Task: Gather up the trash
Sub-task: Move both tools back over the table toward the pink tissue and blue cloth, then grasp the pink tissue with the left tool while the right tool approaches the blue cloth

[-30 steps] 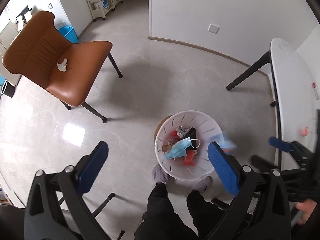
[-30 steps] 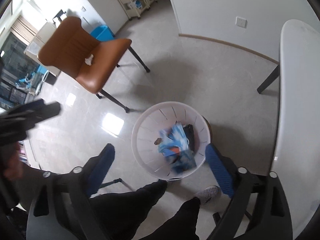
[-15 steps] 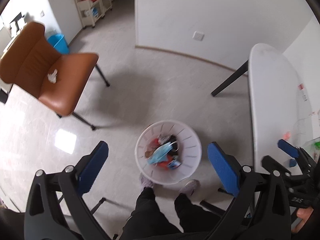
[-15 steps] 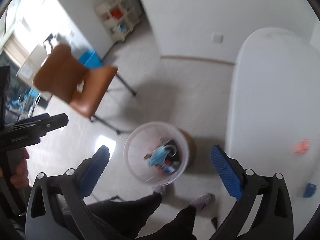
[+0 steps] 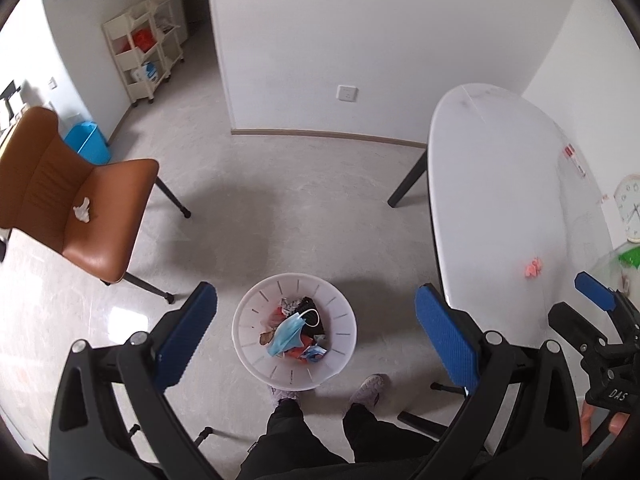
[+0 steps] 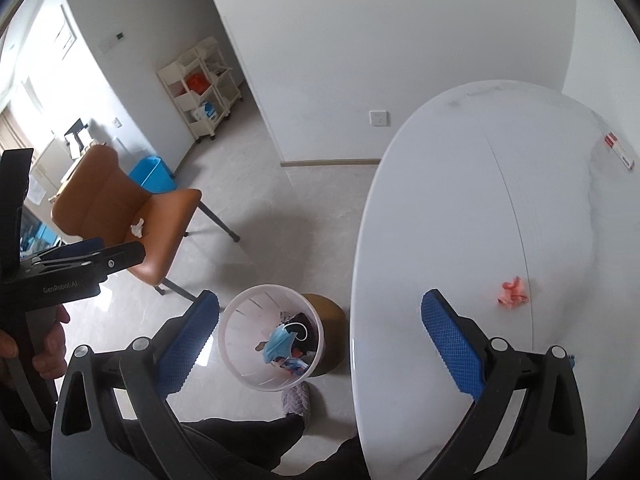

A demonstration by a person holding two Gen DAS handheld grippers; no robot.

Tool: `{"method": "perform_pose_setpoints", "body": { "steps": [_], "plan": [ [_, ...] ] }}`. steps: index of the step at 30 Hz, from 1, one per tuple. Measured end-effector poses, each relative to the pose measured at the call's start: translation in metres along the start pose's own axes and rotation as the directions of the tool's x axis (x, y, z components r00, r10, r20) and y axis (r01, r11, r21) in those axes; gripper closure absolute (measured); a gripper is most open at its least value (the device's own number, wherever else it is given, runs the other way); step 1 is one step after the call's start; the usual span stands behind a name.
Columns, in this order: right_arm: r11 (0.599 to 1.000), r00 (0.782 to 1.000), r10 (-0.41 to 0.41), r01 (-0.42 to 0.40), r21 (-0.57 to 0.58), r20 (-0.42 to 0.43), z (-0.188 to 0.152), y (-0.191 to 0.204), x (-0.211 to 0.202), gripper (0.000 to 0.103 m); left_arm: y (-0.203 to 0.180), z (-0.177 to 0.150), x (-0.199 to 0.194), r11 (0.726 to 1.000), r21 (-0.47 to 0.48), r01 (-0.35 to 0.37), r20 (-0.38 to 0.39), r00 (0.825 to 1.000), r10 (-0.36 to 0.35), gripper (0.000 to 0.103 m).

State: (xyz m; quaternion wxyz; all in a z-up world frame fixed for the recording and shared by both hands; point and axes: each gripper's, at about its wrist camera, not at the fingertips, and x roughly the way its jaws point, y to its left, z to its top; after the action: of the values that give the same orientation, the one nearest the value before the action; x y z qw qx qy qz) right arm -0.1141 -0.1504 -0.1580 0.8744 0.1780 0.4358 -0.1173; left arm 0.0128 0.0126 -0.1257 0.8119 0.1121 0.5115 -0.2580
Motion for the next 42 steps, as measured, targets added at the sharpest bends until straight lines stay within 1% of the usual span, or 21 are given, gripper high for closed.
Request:
{"method": "perform_pose_setpoints", "body": {
  "steps": [3, 12, 15, 19, 24, 27, 30, 33, 34, 36, 37, 40, 42],
  "plan": [
    [1.0, 1.0, 0.0, 0.0, 0.018, -0.004, -0.004, -0.007, -0.001, 0.003, -0.007, -0.001, 0.001, 1.0, 0.016, 0.001, 0.0, 1.0, -0.001, 0.008],
    [0.999, 1.0, -0.007, 0.007, 0.038, 0.005, -0.01, -0.01, -0.007, 0.003, -0.021, -0.001, 0.002, 0.999, 0.043, -0.005, -0.005, 1.0, 0.005, 0.008],
    [0.998, 1.0, -0.004, 0.002, 0.065, 0.018, -0.014, -0.018, -0.012, 0.003, -0.029, -0.001, 0.003, 0.998, 0.061, -0.009, -0.009, 1.0, 0.009, 0.008],
    [0.991, 0.999, -0.037, 0.034, 0.129, 0.027, -0.023, -0.042, -0.021, 0.003, -0.05, 0.002, 0.008, 0.994, 0.11, -0.002, -0.021, 1.0, 0.004, 0.008],
    [0.971, 0.994, -0.111, 0.103, 0.218, 0.024, -0.042, -0.089, -0.037, 0.003, -0.098, 0.003, 0.018, 0.982, 0.189, 0.029, -0.037, 0.999, -0.023, 0.008],
    [0.949, 0.986, -0.168, 0.158, 0.274, 0.013, -0.06, -0.125, -0.048, 0.003, -0.136, 0.001, 0.027, 0.965, 0.253, 0.064, -0.051, 0.997, -0.053, 0.008],
    [0.922, 0.974, -0.227, 0.22, 0.319, -0.016, -0.078, -0.163, -0.054, 0.003, -0.184, -0.001, 0.038, 0.939, 0.324, 0.113, -0.056, 0.993, -0.1, 0.008],
    [0.903, 0.969, -0.243, 0.239, 0.358, -0.035, -0.093, -0.195, -0.056, 0.003, -0.241, -0.006, 0.055, 0.896, 0.405, 0.18, -0.078, 0.984, -0.162, 0.008],
    [0.896, 0.969, -0.245, 0.243, 0.372, -0.043, -0.098, -0.208, -0.055, 0.003, -0.254, -0.007, 0.06, 0.885, 0.422, 0.197, -0.082, 0.98, -0.18, 0.008],
    [0.888, 0.967, -0.249, 0.25, 0.385, -0.053, -0.106, -0.225, -0.054, 0.003, -0.283, -0.011, 0.073, 0.864, 0.457, 0.211, -0.09, 0.977, -0.191, 0.008],
    [0.883, 0.966, -0.251, 0.254, 0.394, -0.061, -0.109, -0.235, -0.053, 0.003, -0.303, -0.014, 0.085, 0.846, 0.483, 0.225, -0.101, 0.974, -0.202, 0.008],
    [0.873, 0.968, -0.241, 0.249, 0.419, -0.073, -0.116, -0.261, -0.046, 0.003, -0.34, -0.019, 0.111, 0.827, 0.518, 0.219, -0.111, 0.976, -0.189, 0.009],
    [0.868, 0.969, -0.232, 0.244, 0.431, -0.082, -0.119, -0.275, -0.042, 0.003, -0.359, -0.019, 0.13, 0.823, 0.527, 0.21, -0.122, 0.978, -0.171, 0.013]
  ]
}}
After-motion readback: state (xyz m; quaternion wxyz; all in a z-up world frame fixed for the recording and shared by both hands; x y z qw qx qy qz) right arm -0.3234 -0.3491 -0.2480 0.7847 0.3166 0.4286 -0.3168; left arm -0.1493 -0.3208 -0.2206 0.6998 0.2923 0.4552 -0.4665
